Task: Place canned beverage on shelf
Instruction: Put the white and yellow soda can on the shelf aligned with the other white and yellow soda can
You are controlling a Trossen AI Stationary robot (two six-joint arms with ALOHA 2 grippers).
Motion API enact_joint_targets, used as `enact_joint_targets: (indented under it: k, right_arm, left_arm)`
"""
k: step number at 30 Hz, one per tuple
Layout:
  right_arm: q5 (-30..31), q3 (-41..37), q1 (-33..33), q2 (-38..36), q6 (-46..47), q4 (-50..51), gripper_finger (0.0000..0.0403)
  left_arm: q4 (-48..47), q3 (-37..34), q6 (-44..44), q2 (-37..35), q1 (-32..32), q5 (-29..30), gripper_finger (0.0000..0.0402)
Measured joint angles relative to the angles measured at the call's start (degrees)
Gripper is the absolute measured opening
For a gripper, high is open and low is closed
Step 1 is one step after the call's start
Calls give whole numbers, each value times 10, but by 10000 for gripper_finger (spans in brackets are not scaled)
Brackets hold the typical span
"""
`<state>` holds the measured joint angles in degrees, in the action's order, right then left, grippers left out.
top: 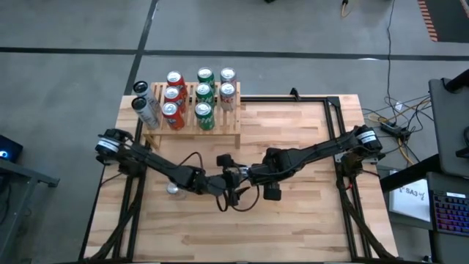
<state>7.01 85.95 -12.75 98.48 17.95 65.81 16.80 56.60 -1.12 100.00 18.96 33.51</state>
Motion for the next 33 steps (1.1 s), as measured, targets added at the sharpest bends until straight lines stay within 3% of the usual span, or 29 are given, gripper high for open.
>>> enact_joint_targets:
  k: [17, 21, 26, 29, 33]
  right_arm:
    - [-31, 0, 0, 0, -21, -8, 239]
    - [-32, 0, 0, 0, -21, -9, 239]
    - [-36, 0, 0, -1, -32, -13, 239]
    - [-35, -1, 0, -1, -34, -18, 251]
    - [-23, 0, 0, -5, -23, -21, 317]
  left_arm:
    - [-3, 53, -44, 91, -11, 19, 367]
    - [-10, 71, -49, 99, -11, 20, 332]
    - [-60, 93, -50, 101, -11, 18, 233]
    - [-69, 94, -48, 98, -10, 19, 233]
    - [-81, 88, -41, 88, -9, 28, 233]
